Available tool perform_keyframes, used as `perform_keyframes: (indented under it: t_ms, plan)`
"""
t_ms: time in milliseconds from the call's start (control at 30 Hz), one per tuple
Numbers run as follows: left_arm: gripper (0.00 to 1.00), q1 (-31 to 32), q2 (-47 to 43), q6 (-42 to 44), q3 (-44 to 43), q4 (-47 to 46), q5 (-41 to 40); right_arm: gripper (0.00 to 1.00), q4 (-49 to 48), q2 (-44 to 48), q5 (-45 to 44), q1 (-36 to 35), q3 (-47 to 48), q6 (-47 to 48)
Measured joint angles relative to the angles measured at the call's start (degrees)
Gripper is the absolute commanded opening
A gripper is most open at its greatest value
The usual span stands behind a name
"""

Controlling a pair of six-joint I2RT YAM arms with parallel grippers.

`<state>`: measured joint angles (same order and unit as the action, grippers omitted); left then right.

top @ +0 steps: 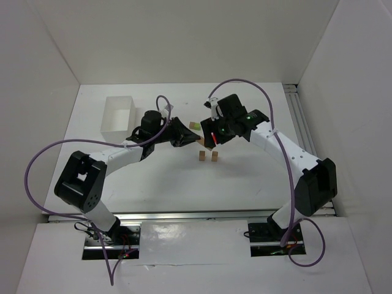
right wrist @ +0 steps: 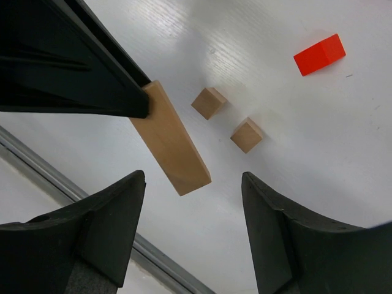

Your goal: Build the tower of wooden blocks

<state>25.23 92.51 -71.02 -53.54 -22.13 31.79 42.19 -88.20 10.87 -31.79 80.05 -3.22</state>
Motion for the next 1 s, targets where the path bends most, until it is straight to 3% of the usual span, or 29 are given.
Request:
perform_keyframes:
  t_ms: [333, 600, 700, 833, 1000]
  plan:
    - [0.0, -0.92, 4.39, 3.32, -7.52, 6.08, 5.46, 0.72, -8.59, 4.9, -0.48, -0.98, -8.31, 10.47]
    - [0.0, -1.57, 5.25, 5.14, -8.96, 9.18, 7.69, 0.55, -11.72, 3.69, 2.91, -1.07, -6.38, 13.66]
    - [0.0, -1.57, 5.25, 5.09, -8.96, 9.31, 8.0, 0.55, -11.78, 2.49, 3.69, -1.07, -6.27, 13.84]
    - [0.0, -1.57, 5.25, 5.09, -8.94, 9.29, 8.17, 0.63, -11.8, 2.34, 4.94, -1.07, -6.19, 13.99]
    - [0.0, -1.57, 5.25, 5.07, -8.94, 9.22, 8.41, 0.63, -11.5, 1.16, 6.05, -1.07, -4.96, 14.23]
